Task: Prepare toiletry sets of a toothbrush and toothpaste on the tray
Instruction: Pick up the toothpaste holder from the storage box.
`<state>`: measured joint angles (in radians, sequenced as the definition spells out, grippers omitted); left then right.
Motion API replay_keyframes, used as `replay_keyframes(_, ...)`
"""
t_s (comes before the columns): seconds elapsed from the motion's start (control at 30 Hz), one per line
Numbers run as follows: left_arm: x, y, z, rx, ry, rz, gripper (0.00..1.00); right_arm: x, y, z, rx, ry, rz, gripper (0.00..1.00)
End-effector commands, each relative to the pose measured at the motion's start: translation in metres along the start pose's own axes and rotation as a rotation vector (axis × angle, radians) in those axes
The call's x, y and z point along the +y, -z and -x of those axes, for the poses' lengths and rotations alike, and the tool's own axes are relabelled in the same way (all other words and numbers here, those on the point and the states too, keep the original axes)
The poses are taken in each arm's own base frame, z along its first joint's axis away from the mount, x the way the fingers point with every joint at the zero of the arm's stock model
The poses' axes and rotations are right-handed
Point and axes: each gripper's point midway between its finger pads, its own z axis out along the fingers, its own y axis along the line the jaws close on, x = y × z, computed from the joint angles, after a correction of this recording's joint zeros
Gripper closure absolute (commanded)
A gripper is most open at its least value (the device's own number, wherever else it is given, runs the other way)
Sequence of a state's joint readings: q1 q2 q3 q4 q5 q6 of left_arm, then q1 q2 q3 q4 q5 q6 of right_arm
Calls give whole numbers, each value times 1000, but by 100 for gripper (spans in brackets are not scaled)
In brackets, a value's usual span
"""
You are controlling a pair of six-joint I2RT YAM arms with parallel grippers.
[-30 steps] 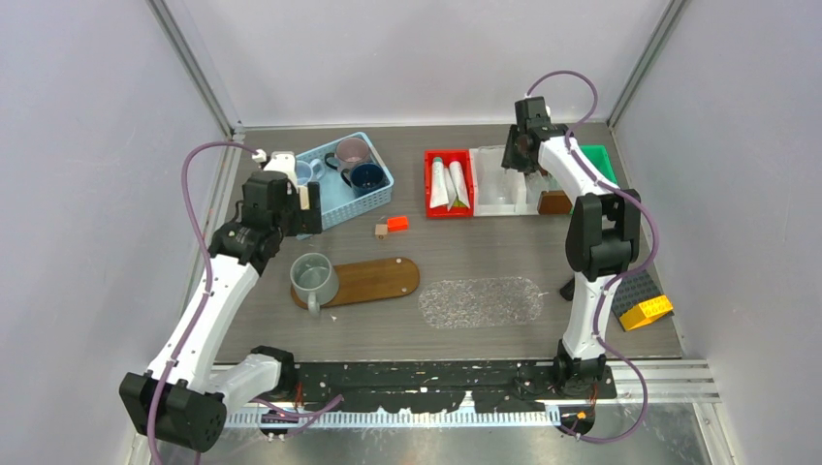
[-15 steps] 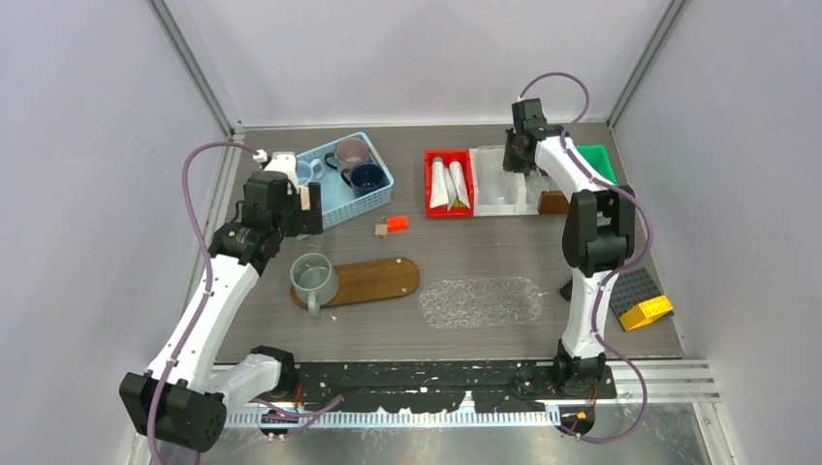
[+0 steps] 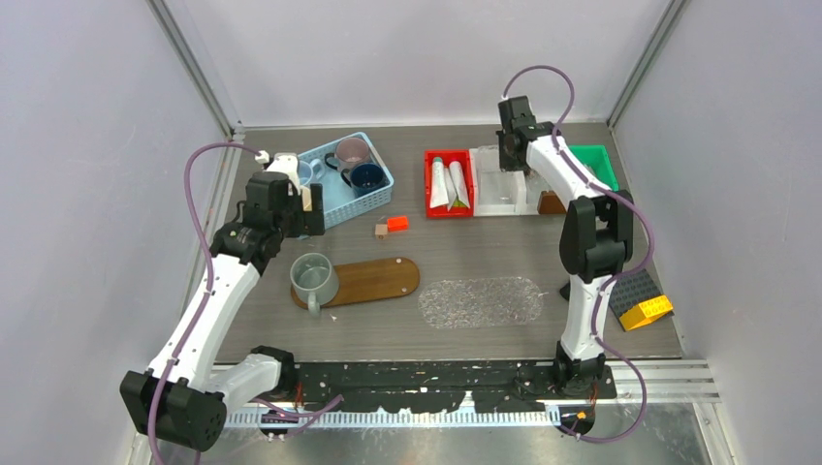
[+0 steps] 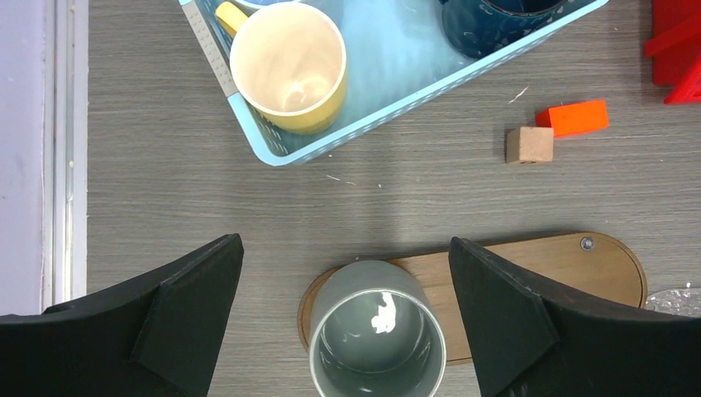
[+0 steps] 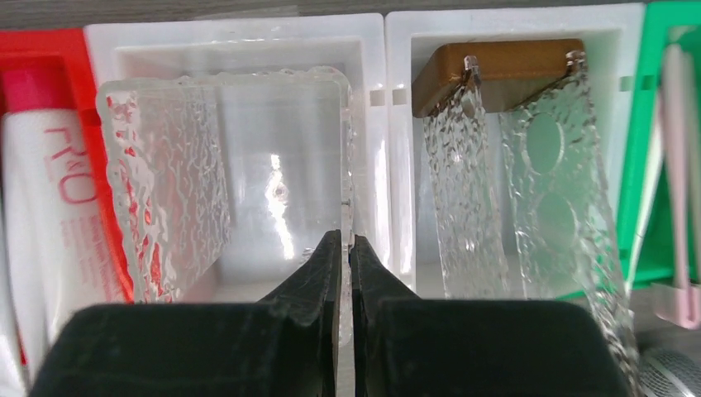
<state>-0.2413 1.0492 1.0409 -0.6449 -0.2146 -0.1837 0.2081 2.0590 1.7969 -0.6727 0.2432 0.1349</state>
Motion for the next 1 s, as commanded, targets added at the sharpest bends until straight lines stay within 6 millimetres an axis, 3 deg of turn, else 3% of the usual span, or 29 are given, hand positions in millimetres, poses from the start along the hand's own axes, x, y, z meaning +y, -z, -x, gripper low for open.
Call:
replay_keyframes(0.0, -6, 0, 9, -39, 24, -24, 0, -16, 79, 56, -213, 66, -142, 99)
replay_keyframes(0.13, -18, 5, 15, -54, 51, -94, 0, -9, 107, 61, -263, 122, -200, 100)
replay_keyframes(0.33, -41, 20, 36, -65, 164, -205, 0, 23, 154, 67, -360, 193, -214, 99)
replay_keyframes(0.37, -53, 30, 43, -59, 214, -266, 0, 41, 168, 64, -392, 218, -203, 99)
replay_keyframes(0.47, -78, 39, 52, -65, 266, -356, 0, 65, 188, 61, -437, 235, -166, 99)
replay_keyframes(0.77, -165, 39, 64, -48, 332, -528, 1, 122, 218, 39, -497, 254, -83, 99)
replay_keyframes(0.97, -189, 22, 72, -65, 424, -525, 4, 147, 228, 19, -505, 277, -33, 99)
